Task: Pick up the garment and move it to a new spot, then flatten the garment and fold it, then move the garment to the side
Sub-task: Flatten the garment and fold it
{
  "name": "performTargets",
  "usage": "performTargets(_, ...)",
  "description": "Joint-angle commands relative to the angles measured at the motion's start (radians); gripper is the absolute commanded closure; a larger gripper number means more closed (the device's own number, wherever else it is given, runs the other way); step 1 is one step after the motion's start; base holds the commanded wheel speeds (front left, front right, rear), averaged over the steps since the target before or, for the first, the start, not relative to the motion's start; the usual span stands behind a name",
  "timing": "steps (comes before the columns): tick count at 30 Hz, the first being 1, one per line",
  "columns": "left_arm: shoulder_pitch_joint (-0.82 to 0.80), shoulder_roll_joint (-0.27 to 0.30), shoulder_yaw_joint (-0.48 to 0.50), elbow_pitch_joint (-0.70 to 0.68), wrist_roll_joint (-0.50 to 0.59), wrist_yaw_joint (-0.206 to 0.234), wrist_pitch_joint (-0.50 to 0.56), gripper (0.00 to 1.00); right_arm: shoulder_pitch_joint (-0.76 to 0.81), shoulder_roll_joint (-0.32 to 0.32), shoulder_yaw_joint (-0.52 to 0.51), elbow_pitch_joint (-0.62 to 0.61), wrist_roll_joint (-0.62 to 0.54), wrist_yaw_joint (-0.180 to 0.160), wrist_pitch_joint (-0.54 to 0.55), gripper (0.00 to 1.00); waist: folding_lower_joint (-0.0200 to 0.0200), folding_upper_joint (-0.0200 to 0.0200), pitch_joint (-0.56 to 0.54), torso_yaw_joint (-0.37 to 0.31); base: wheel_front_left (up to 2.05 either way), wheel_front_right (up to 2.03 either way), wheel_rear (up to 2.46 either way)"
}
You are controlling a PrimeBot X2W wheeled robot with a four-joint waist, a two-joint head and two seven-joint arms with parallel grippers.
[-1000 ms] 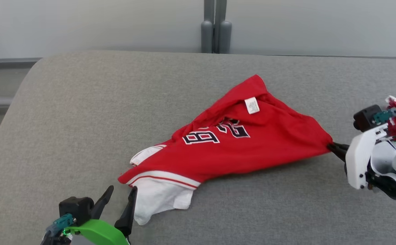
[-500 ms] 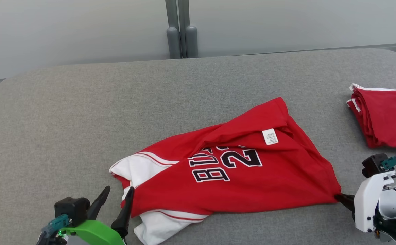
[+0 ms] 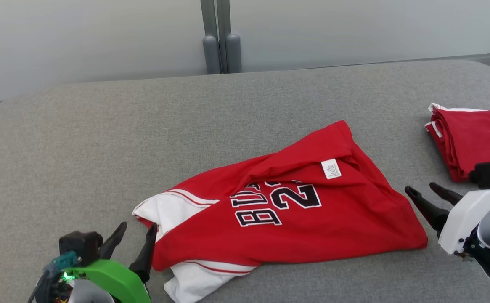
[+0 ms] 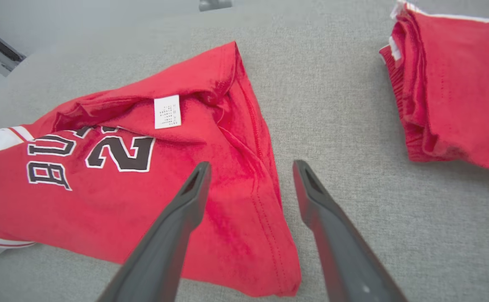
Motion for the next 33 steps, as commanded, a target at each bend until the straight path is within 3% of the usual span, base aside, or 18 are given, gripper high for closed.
performTargets(1,-0.032,0.007,-0.004,0.012,-0.014,-0.003,0.034,0.00,0.022,0.019,-0.036,-0.019,-0.025,-0.001,-0.007,0.00,0.0000,0.0000,0.013,-0.003,0.00,0.00,0.00)
performTargets(5,-0.117,-0.003,-0.023,0.083,-0.055,-0.030,0.152,0.00,0.056,0.092,-0.113,-0.060,-0.093,-0.001,0.016,0.00,0.0000,0.0000,0.038,-0.015,0.00,0.00,0.00)
performTargets(10,-0.253,0.012,-0.051,0.203,-0.021,-0.053,0.245,0.00,0.080,0.165,-0.169,-0.112,-0.157,-0.001,0.063,0.00,0.0000,0.0000,0.070,-0.038,0.00,0.00,0.00)
performTargets(14,-0.352,-0.012,-0.082,0.345,-0.035,-0.114,0.301,0.00,0.090,0.215,-0.199,-0.143,-0.186,-0.001,0.109,0.00,0.0000,0.0000,0.089,-0.059,0.00,0.00,0.00)
performTargets(18,-0.415,-0.030,-0.113,0.476,-0.026,-0.171,0.338,0.00,0.101,0.240,-0.219,-0.170,-0.205,-0.001,0.141,0.00,0.0000,0.0000,0.098,-0.076,0.00,0.00,0.00)
performTargets(24,-0.461,-0.064,-0.158,0.623,-0.010,-0.210,0.355,0.00,0.117,0.268,-0.239,-0.196,-0.226,-0.001,0.173,0.00,0.0000,0.0000,0.104,-0.087,0.00,0.00,0.00)
performTargets(25,-0.464,-0.067,-0.165,0.638,-0.009,-0.217,0.361,0.09,0.119,0.271,-0.238,-0.199,-0.228,-0.001,0.177,0.00,0.0000,0.0000,0.105,-0.090,0.00,0.00,0.00)
performTargets(26,-0.468,-0.070,-0.174,0.649,-0.005,-0.227,0.358,0.61,0.120,0.275,-0.238,-0.204,-0.231,-0.001,0.180,0.00,0.0000,0.0000,0.108,-0.094,0.00,0.00,0.00)
performTargets(27,-0.476,-0.069,-0.174,0.653,-0.004,-0.233,0.345,1.00,0.119,0.277,-0.239,-0.207,-0.232,-0.001,0.183,0.00,0.0000,0.0000,0.111,-0.096,0.00,0.00,0.00)
performTargets(33,-0.566,-0.006,-0.173,0.617,0.027,-0.253,0.309,1.00,0.114,0.294,-0.247,-0.224,-0.238,-0.001,0.175,0.00,0.0000,0.0000,0.145,-0.121,0.00,0.00,0.00)
